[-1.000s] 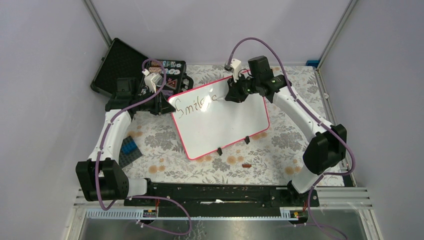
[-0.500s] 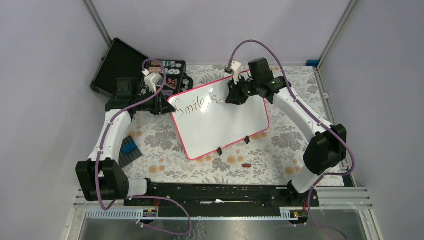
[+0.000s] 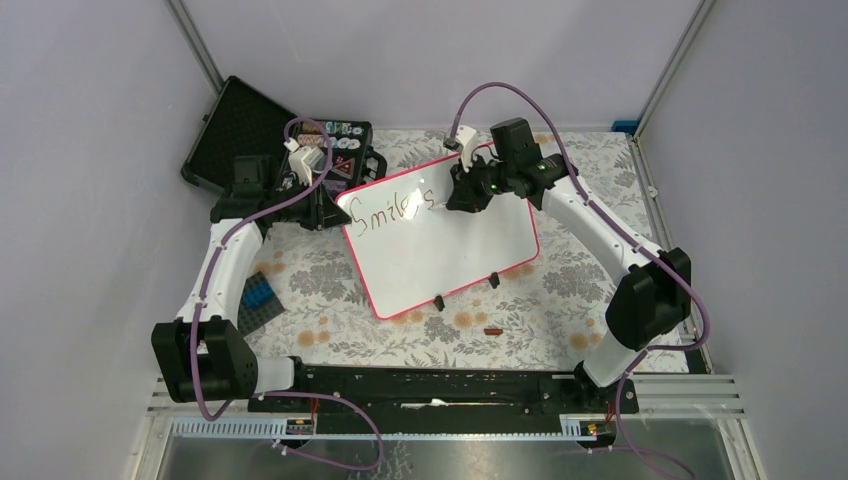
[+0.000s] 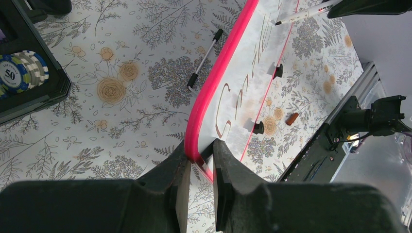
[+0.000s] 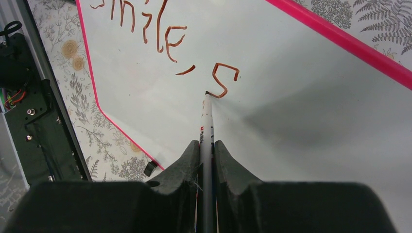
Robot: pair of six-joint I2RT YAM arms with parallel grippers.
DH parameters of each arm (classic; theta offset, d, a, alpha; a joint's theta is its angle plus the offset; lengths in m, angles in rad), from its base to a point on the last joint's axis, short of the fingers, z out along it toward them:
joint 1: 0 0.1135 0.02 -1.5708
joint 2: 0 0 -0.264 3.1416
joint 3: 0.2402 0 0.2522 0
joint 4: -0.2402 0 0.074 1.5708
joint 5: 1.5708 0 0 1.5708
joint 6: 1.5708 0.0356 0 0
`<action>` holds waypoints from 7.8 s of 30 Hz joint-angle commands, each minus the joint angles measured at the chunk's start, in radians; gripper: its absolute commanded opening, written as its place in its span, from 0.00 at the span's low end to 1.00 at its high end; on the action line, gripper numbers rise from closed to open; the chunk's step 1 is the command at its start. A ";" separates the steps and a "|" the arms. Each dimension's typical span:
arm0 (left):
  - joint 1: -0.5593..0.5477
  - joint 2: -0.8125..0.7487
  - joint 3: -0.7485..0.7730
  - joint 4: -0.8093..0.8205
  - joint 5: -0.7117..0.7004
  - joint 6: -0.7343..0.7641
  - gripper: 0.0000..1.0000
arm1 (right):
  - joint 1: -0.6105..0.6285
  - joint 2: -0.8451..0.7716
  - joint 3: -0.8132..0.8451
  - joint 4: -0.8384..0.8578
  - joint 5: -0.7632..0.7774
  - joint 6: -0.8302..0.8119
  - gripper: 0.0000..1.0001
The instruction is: Write a sentence on the whiteboard
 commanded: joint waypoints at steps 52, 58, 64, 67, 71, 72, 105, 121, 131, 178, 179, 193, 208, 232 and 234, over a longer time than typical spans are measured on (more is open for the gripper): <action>-0.014 -0.029 0.004 0.059 -0.048 0.054 0.00 | -0.062 -0.001 0.113 -0.006 -0.030 -0.005 0.00; -0.014 -0.029 0.007 0.058 -0.048 0.053 0.00 | -0.055 0.013 0.122 -0.007 -0.024 -0.005 0.00; -0.014 -0.026 0.007 0.059 -0.047 0.054 0.00 | -0.056 0.023 0.126 -0.006 -0.011 -0.006 0.00; -0.013 -0.025 0.008 0.058 -0.047 0.054 0.00 | -0.055 0.026 0.127 -0.006 0.004 -0.009 0.00; -0.014 -0.024 0.010 0.059 -0.047 0.053 0.00 | -0.055 0.030 0.133 -0.009 0.024 -0.013 0.00; -0.013 -0.024 0.008 0.058 -0.048 0.054 0.00 | -0.055 0.029 0.133 -0.008 0.029 -0.015 0.00; -0.014 -0.024 0.009 0.058 -0.045 0.055 0.00 | -0.055 -0.032 0.020 -0.020 0.013 -0.030 0.00; -0.013 -0.024 0.009 0.059 -0.043 0.052 0.00 | 0.000 -0.073 -0.021 -0.007 -0.022 -0.010 0.00; -0.014 -0.027 0.010 0.059 -0.044 0.054 0.00 | -0.056 -0.074 0.069 -0.008 -0.034 0.010 0.00; -0.015 -0.030 0.006 0.059 -0.050 0.052 0.00 | -0.087 -0.010 0.091 0.005 0.071 0.004 0.00; -0.014 -0.030 0.006 0.059 -0.050 0.051 0.00 | -0.086 -0.011 0.086 0.004 0.071 0.004 0.00; -0.014 -0.028 0.007 0.059 -0.049 0.050 0.00 | -0.089 -0.046 0.023 0.003 0.066 -0.014 0.00; -0.013 -0.021 0.012 0.057 -0.046 0.049 0.00 | -0.073 -0.045 0.006 0.003 0.019 -0.001 0.00; -0.014 -0.027 0.009 0.059 -0.051 0.052 0.00 | -0.049 -0.047 0.070 -0.002 0.019 0.006 0.00; -0.014 -0.027 0.009 0.059 -0.052 0.052 0.00 | -0.050 -0.063 0.078 -0.019 0.005 0.002 0.00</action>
